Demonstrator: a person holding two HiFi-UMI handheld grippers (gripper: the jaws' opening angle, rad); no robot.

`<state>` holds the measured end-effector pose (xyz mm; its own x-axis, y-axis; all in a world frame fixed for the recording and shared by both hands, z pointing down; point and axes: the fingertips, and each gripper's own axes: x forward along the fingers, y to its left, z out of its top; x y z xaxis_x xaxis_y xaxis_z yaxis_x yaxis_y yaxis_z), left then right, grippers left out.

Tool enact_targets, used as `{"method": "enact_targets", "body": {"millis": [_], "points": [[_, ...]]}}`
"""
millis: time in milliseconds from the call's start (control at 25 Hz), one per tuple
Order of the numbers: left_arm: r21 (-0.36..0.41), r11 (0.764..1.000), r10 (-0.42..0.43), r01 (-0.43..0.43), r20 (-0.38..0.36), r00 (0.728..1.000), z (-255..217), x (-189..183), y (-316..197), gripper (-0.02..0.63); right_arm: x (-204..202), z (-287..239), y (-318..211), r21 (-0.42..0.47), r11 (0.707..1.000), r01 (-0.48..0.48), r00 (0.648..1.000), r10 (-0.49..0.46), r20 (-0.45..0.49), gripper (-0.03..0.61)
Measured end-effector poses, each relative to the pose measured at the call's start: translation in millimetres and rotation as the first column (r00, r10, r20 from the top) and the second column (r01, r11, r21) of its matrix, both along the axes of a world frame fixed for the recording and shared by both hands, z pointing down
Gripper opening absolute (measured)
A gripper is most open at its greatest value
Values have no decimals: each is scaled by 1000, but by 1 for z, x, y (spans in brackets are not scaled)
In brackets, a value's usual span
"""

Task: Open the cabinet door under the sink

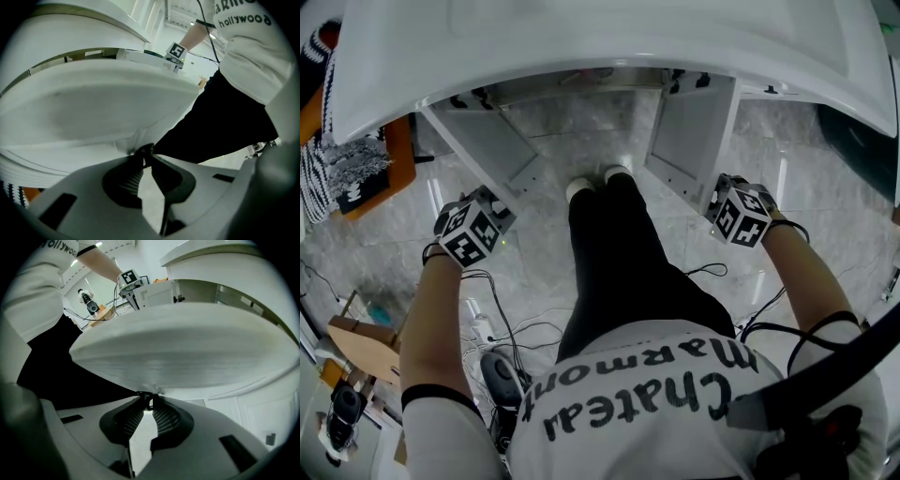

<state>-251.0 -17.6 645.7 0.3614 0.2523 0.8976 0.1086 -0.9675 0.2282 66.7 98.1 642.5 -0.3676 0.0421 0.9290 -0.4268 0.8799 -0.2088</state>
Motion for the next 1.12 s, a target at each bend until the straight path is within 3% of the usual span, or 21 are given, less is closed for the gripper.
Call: {"method": "enact_targets", "body": {"millis": [1120], "points": [[-35,995,102,-97,205,973,2,-97,1,41,51,4,24,-66,986,152,977,-160,-139,61]]}}
